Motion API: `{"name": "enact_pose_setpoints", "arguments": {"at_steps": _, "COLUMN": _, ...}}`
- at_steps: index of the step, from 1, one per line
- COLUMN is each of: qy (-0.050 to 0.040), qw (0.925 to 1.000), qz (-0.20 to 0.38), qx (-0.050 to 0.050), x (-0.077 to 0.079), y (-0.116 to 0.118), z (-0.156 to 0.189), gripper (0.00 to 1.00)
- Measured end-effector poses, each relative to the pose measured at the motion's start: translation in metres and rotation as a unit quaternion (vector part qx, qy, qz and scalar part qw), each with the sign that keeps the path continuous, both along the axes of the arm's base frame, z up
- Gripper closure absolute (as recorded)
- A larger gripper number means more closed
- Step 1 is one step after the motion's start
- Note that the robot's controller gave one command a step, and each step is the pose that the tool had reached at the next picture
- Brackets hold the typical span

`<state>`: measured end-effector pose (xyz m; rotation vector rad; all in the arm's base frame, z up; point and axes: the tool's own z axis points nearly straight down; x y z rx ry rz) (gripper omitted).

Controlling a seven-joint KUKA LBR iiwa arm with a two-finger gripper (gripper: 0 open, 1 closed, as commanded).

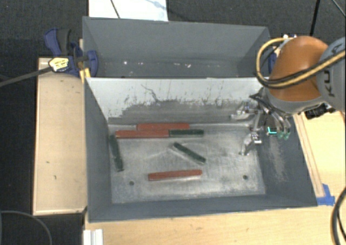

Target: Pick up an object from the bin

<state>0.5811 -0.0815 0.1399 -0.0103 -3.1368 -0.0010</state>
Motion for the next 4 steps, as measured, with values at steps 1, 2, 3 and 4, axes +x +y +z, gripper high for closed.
{"name": "enact_pose_setpoints", "arguments": {"at_steps": 1, "qy": -0.0039, "qw": 1.0000, "qz": 0.001, "qx": -0.001, "x": 0.002, "y": 0.000, "z": 0.005, "gripper": 0.00}}
{"name": "enact_pose_setpoints", "arguments": {"at_steps": 2, "qy": -0.0055, "qw": 0.9903, "qz": 0.139, "qx": -0.001, "x": -0.008, "y": 0.093, "z": -0.064, "gripper": 1.00}}
{"name": "enact_pose_setpoints", "arguments": {"at_steps": 3, "qy": -0.0045, "qw": 0.9901, "qz": 0.140, "qx": 0.000, "x": -0.009, "y": 0.094, "z": -0.065, "gripper": 0.00}}
{"name": "enact_pose_setpoints", "arguments": {"at_steps": 4, "qy": -0.0097, "qw": 0.9900, "qz": 0.141, "qx": 0.000, "x": -0.006, "y": 0.094, "z": -0.063, "gripper": 1.00}}
